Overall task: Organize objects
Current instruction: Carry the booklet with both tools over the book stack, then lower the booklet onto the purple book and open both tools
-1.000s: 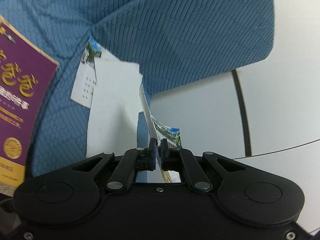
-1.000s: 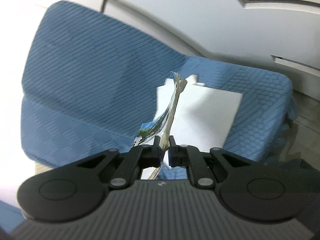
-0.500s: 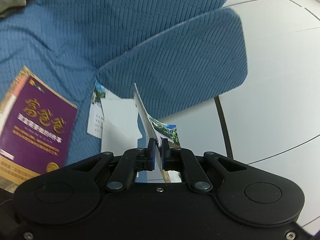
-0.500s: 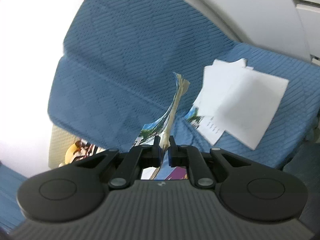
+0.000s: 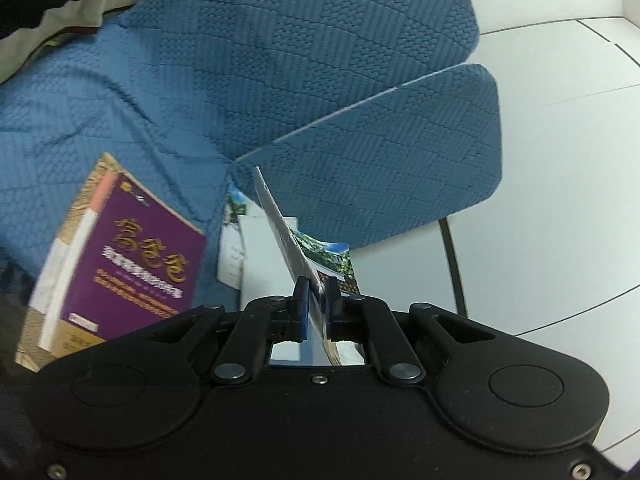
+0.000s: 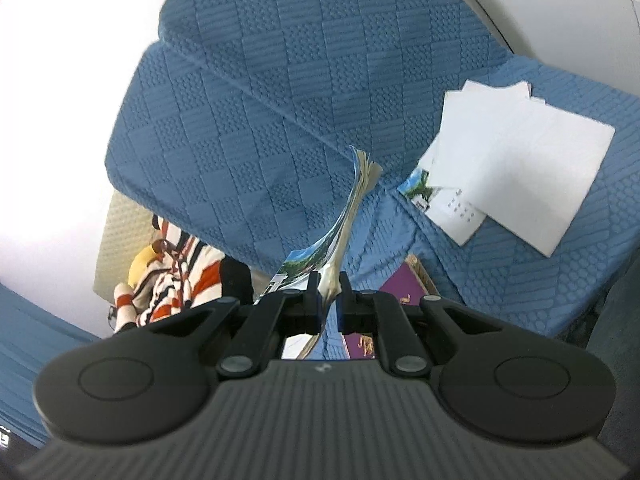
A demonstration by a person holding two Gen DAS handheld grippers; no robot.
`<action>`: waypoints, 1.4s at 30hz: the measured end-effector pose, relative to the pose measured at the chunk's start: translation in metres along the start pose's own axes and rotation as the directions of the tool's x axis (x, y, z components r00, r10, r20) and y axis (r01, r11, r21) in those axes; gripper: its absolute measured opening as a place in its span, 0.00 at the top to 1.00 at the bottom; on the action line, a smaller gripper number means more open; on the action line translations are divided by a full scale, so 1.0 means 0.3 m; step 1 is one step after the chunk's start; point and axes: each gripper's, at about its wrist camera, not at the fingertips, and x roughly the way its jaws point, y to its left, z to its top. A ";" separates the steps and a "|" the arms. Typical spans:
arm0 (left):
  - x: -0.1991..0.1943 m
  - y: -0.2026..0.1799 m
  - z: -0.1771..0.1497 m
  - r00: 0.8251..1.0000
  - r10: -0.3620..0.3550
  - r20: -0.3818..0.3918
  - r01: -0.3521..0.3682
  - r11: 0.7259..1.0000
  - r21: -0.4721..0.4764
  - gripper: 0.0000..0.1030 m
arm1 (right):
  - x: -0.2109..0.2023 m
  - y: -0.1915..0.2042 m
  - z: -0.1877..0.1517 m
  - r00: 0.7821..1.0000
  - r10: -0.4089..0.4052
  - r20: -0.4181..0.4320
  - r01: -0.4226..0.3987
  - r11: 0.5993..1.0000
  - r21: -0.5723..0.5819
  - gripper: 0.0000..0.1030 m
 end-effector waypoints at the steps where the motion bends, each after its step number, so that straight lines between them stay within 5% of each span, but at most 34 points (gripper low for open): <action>1: -0.004 0.012 0.001 1.000 0.009 0.000 -0.009 1.000 0.001 0.94 | 0.008 0.000 -0.013 1.000 -0.006 -0.006 0.006 1.000 -0.002 0.91; 15: 0.041 0.308 -0.011 0.995 0.090 -0.051 -0.094 0.992 -0.086 0.94 | 0.143 -0.019 -0.176 0.991 -0.115 -0.064 0.108 0.989 -0.104 0.91; 26: 0.085 0.411 -0.074 0.972 0.224 -0.073 -0.226 0.974 -0.020 0.95 | 0.247 -0.087 -0.265 0.971 -0.207 -0.122 0.184 0.968 -0.173 0.91; 42: 0.155 0.460 -0.154 0.909 0.395 -0.137 -0.391 0.919 0.056 0.96 | 0.334 -0.175 -0.343 0.927 -0.322 -0.190 0.274 0.931 -0.243 0.89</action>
